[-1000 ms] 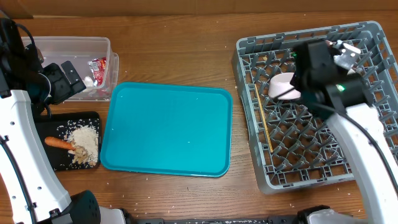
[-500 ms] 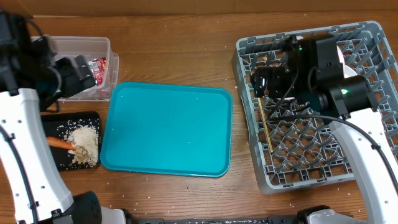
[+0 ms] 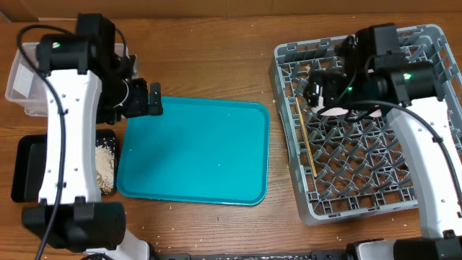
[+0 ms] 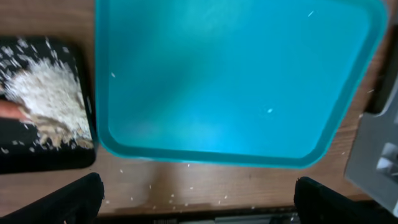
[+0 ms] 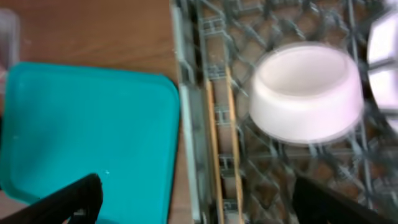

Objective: Sort waste into correct bins and load items into the dishwasher
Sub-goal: 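Stand the plate upright in the rack and open the right gripper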

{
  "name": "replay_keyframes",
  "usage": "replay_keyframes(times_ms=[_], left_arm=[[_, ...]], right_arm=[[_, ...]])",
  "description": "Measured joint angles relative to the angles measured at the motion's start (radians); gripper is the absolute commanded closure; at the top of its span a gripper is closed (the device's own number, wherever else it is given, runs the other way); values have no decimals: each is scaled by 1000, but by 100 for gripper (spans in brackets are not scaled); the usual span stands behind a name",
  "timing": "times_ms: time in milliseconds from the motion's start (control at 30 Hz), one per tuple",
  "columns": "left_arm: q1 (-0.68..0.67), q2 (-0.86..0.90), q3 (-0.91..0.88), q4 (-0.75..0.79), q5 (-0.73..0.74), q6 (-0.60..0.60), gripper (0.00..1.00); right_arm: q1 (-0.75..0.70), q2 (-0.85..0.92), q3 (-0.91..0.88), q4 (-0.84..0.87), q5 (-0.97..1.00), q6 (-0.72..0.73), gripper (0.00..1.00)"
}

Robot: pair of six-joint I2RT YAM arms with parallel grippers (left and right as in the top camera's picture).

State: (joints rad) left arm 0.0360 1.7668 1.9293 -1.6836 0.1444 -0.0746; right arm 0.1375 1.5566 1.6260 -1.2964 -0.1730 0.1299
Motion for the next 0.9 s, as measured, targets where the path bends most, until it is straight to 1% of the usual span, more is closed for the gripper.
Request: replay_keyframes(times_ms=[100, 267, 433, 567, 633, 700, 733, 833, 900], left_arm=[[0, 2, -54, -3, -5, 0, 0], [0, -9, -174, -1, -13, 0, 0], [0, -94, -349, 42, -47, -5, 0], [0, -275, -503, 167, -72, -23, 0], [1, -391, -579, 225, -79, -27, 0], [1, -523, -649, 299, -77, -30, 0], [1, -602, -690, 344, -77, -30, 0], [1, -840, -780, 419, -77, -31, 0], [1, -993, -827, 444, -82, -31, 0]], right_arm=[[-14, 8, 1, -96, 22, 1, 0], [-18, 9, 2, -197, 52, 0, 0], [-18, 5, -2, -204, 72, 0, 0], [-18, -48, -53, -144, 77, 2, 0], [-18, -106, -105, -102, 77, 2, 0], [-18, -189, -178, -21, 77, 1, 0], [-19, -241, -220, 22, 77, 2, 0], [-19, -444, -381, 180, 78, 1, 0], [-19, -592, -496, 267, 78, 3, 0]])
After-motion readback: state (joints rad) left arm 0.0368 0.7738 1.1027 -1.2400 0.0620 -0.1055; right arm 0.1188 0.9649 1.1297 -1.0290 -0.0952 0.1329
